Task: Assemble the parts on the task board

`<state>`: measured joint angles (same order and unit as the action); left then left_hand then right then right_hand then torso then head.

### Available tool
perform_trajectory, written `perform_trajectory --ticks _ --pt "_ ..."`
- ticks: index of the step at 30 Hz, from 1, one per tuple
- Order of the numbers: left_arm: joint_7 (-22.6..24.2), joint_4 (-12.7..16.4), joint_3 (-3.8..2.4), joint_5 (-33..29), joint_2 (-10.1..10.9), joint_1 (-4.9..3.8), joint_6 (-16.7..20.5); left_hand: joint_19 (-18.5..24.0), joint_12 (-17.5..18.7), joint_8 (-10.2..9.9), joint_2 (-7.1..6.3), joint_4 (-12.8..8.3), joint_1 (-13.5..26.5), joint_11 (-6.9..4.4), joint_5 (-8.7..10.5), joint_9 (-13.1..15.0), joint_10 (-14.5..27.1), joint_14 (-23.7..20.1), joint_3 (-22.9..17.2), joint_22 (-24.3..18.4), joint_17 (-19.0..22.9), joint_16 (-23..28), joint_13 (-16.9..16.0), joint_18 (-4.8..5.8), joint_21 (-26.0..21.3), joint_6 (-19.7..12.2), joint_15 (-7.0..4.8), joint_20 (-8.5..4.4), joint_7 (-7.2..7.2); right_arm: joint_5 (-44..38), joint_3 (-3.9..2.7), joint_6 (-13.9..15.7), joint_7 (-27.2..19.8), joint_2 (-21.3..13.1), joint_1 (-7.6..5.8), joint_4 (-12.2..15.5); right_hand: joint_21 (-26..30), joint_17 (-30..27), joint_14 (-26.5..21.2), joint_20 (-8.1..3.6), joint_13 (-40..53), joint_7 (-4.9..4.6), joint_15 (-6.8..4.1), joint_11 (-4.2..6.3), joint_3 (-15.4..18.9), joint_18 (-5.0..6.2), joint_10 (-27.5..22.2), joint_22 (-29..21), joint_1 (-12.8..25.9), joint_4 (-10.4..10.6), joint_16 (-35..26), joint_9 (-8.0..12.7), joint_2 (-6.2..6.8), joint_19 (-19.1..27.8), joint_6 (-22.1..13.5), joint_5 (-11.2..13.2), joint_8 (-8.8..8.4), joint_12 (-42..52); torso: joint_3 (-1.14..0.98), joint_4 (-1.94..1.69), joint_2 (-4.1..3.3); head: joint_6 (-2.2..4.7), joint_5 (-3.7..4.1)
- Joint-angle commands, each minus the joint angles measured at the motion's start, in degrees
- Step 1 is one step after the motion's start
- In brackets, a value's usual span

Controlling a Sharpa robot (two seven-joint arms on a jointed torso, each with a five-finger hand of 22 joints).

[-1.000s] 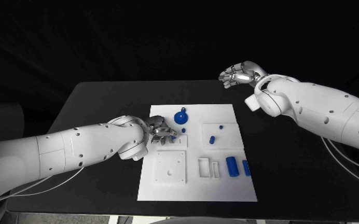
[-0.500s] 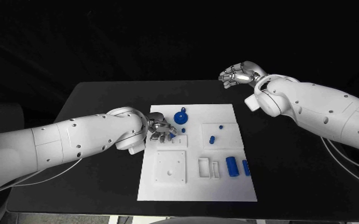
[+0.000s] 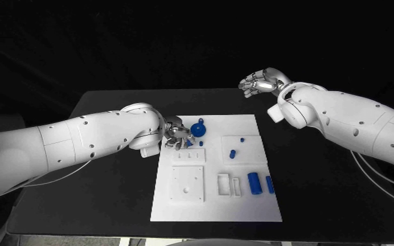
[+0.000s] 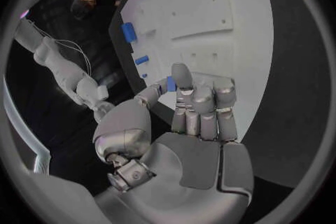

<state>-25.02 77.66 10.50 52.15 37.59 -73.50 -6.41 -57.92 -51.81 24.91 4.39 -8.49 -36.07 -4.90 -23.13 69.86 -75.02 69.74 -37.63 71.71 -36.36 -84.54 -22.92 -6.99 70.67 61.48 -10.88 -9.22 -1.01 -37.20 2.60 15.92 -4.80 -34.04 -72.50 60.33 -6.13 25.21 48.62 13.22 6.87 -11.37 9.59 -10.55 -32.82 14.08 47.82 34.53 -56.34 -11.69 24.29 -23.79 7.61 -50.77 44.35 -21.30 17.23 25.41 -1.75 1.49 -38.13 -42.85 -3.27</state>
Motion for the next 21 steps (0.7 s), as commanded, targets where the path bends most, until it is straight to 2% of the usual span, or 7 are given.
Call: perform_trajectory --ticks 1,5,7,9,14,21 --pt "-3.3 -0.7 -0.03 -0.2 -0.9 -0.51 -7.9 0.6 -0.4 0.0 2.99 -2.9 -1.6 0.04 -14.64 0.6 0.4 -0.5 -4.4 0.1 0.1 -0.4 0.1 0.22 -0.2 -0.5 -0.11 -5.81 -0.11 0.1 -0.01 -0.7 -0.2 0.2 0.01 0.0 0.2 -0.1 -0.2 0.04 -0.1 -1.18 0.16 -0.39 0.4 0.92 -0.1 -0.1 0.6 0.1 -0.2 0.1 0.16 0.5 -0.4 -0.2 -0.23 -0.1 0.07 -0.09 0.03 -0.09 0.05" --pt "-4.2 -1.7 -0.02 0.0 -1.7 -1.18 -10.5 0.7 -0.7 -0.2 3.11 -3.4 -1.2 0.07 -17.24 1.2 0.7 -0.8 -4.8 0.2 0.3 -0.7 0.1 0.28 -0.2 -0.6 -0.08 -5.84 -0.15 0.2 -0.01 -0.7 -0.2 0.2 0.01 -0.1 0.2 -0.1 -0.2 0.04 -0.1 -1.19 0.16 -0.39 0.4 0.92 -0.1 -0.1 0.6 0.1 -0.2 0.1 0.16 0.5 -0.4 -0.3 -0.24 -0.1 0.06 0.07 -0.04 -0.14 0.08" --pt "-4.4 -2.2 -0.02 0.1 -2.1 -1.45 -11.3 0.6 -1.0 -0.3 2.98 -3.7 -1.1 0.02 -18.92 1.5 0.7 -0.8 -5.0 0.2 0.4 -1.0 0.1 0.28 -0.1 -0.4 -0.14 -5.88 -0.09 0.2 -0.01 -0.7 -0.2 0.2 0.01 -0.1 0.2 -0.1 -0.2 0.04 -0.1 -1.19 0.16 -0.39 0.4 0.92 -0.2 -0.1 0.6 0.1 -0.2 0.1 0.16 0.5 -0.4 -0.3 -0.24 -0.1 0.03 0.04 -0.02 -0.16 0.12" --pt "-4.6 -2.7 -0.02 0.1 -2.6 -1.73 -12.6 0.5 -1.3 -0.3 2.95 -3.9 -1.2 -0.09 -19.66 1.7 0.5 -0.7 -5.0 0.3 0.4 -1.2 0.0 0.24 0.0 -0.2 -0.23 -5.96 0.0 0.2 -0.01 -0.6 -0.2 0.2 0.01 0.0 0.2 -0.1 -0.2 0.04 -0.2 -1.19 0.16 -0.39 0.4 0.92 -0.2 -0.1 0.6 0.1 -0.2 0.1 0.18 0.5 -0.4 -0.3 -0.24 -0.1 0.02 0.01 -0.02 -0.14 0.14" --pt "-4.8 -4.3 0.02 -0.2 -4.0 -2.33 -16.6 0.0 -1.7 -0.3 3.28 -4.6 -1.3 -0.28 -18.81 2.4 0.0 -0.3 -4.9 0.3 0.4 -1.8 0.0 0.1 0.3 0.1 -0.43 -6.14 0.17 0.2 -0.01 -0.6 -0.2 0.3 0.01 0.0 0.2 -0.1 -0.2 0.04 -0.2 -1.2 0.16 -0.39 0.4 0.92 -0.2 -0.1 0.6 0.1 -0.2 0.1 0.21 0.5 -0.4 -0.3 -0.25 -0.1 0.04 -0.1 0.04 -0.26 0.28" --pt "-5.3 -5.9 0.15 -1.5 -5.2 -2.69 -18.4 -0.2 -2.0 -0.7 3.69 -5.0 -1.6 -0.33 -17.49 2.9 -0.3 -0.2 -4.9 0.3 0.4 -2.2 0.0 0.06 0.4 0.0 -0.48 -6.21 0.19 0.2 -0.01 -0.6 -0.2 0.3 0.01 -0.1 0.2 -0.2 -0.3 0.04 -0.2 -1.21 0.17 -0.4 0.4 0.92 -0.2 -0.1 0.6 0.1 -0.2 0.1 0.22 0.5 -0.4 -0.3 -0.26 -0.1 0.07 -0.21 0.05 -0.44 0.23"
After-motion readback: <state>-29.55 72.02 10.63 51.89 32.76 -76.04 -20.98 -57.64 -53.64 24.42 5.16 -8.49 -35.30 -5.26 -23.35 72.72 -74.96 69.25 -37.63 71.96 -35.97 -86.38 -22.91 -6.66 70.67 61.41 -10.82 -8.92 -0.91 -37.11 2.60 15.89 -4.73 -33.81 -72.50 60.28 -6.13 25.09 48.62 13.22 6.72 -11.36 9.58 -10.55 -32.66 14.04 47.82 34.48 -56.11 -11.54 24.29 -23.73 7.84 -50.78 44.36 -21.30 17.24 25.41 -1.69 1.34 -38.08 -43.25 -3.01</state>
